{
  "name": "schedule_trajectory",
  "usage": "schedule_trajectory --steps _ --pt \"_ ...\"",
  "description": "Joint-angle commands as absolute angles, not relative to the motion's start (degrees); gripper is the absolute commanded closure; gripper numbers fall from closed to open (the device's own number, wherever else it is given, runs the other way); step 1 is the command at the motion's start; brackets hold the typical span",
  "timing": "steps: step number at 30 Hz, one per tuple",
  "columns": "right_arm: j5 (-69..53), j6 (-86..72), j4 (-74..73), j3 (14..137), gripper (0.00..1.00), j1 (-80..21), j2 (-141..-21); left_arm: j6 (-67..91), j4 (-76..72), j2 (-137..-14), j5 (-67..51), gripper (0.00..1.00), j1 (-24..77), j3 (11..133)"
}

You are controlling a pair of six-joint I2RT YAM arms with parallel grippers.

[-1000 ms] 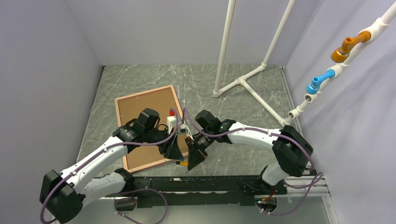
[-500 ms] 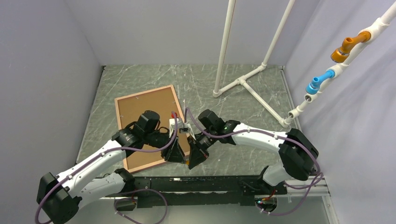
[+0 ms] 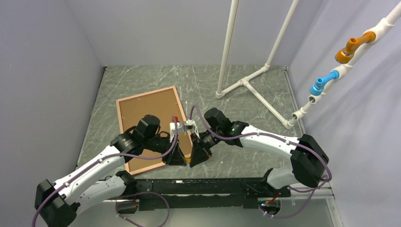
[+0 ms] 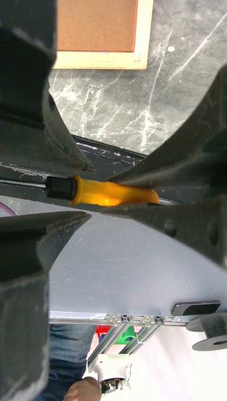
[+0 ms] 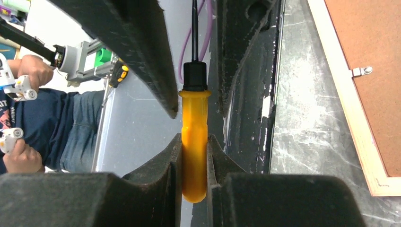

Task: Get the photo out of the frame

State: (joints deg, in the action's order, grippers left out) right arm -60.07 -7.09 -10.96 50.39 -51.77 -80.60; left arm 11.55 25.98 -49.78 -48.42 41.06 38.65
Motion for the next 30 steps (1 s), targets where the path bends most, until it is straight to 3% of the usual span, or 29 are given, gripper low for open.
schedule_trajectory --steps 1,5,7,10,13,20,24,28,30 --pt "-60.9 -7.0 -8.8 51.6 1.0 -51.7 -79.1 8.8 26.1 -52.7 -49.6 0.67 41.1 39.6" --pt "-59.2 -7.3 -9.0 52.5 0.98 -51.6 -79.5 8.2 25.9 -51.3 -48.9 0.92 41.1 39.6" --pt "-56.9 -9.3 -6.5 50.9 0.74 -51.6 -77.8 8.8 25.2 -48.3 -46.2 1.0 41.1 39.1" --pt "-49.2 -17.4 4.3 45.7 0.37 -51.6 -72.8 11.9 22.6 -42.8 -40.8 1.0 41.0 37.4" --pt "-37.6 -27.6 15.6 39.7 0.22 -51.6 -68.0 18.6 18.8 -37.7 -35.2 1.0 40.9 35.0" --pt "-30.1 -55.5 63.3 23.9 0.17 -51.6 -66.7 44.2 -5.2 -26.4 -29.9 1.0 40.8 22.1" --pt "-27.6 -61.0 72.7 23.8 0.24 -51.8 -70.6 55.0 -18.6 -23.1 -27.6 1.0 40.7 17.0" --pt "-26.6 -64.0 77.1 24.6 0.39 -52.0 -74.6 56.8 -19.8 -21.7 -25.2 1.0 40.8 16.8" --pt "-25.7 -64.8 78.9 24.7 0.41 -52.4 -75.8 57.6 -20.3 -21.3 -24.1 1.0 40.8 16.8"
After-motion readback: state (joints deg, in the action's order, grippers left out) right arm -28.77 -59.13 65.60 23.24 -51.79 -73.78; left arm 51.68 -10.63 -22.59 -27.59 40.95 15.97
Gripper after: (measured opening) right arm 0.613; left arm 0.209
